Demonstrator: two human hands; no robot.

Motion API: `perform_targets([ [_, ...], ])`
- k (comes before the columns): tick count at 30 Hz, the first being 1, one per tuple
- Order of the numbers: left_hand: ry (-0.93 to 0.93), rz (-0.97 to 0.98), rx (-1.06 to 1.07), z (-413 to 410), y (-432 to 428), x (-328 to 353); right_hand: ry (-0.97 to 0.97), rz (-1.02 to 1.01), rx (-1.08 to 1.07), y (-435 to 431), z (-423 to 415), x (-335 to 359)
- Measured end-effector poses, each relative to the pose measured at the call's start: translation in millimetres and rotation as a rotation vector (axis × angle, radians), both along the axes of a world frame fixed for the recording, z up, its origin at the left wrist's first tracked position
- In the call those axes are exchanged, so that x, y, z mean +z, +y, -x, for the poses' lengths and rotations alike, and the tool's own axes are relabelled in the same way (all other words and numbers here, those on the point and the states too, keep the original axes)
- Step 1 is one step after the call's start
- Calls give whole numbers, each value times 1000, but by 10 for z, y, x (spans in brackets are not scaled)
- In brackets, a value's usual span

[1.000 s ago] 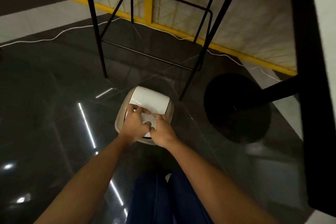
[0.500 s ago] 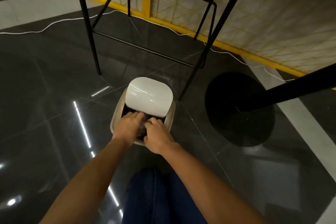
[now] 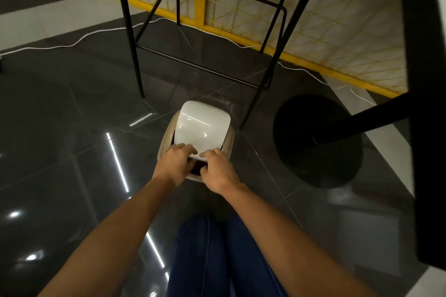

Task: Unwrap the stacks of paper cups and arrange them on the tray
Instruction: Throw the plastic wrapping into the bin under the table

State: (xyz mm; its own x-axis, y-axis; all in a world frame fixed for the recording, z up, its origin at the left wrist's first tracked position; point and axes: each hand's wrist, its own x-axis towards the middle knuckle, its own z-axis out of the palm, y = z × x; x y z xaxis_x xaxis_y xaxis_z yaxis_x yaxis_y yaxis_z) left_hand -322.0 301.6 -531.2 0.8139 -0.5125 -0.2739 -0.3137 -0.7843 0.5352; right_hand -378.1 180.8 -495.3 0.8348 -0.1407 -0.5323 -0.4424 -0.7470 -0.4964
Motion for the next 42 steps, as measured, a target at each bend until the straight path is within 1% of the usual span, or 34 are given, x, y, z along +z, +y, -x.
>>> perform_targets([
  [7, -50, 20, 88, 212, 102, 976, -7, -39, -162, 158, 208, 877],
  [17, -128, 139, 115, 480, 189, 2688, -101, -80, -207, 230, 509, 2526],
  [20, -137, 174, 117, 508, 117, 3168, -132, -99, -181, 179, 633, 2979],
  [23, -156, 233, 106, 545, -40, 3577, -184, -98, -201, 51, 721, 3371],
  [26, -177, 292, 91, 616, -266, 3917, -270, -77, -232, -169, 810, 3702],
  [30, -185, 333, 12, 762, -664, 4239, -355, -28, -312, -603, 1026, 4029],
  [38, -129, 350, -146, 1301, -1726, 4581, -397, 90, -504, -1793, 1695, 4379],
  [42, -103, 313, -204, 1634, -2309, 4608, -395, 181, -526, -2432, 2121, 4463],
])
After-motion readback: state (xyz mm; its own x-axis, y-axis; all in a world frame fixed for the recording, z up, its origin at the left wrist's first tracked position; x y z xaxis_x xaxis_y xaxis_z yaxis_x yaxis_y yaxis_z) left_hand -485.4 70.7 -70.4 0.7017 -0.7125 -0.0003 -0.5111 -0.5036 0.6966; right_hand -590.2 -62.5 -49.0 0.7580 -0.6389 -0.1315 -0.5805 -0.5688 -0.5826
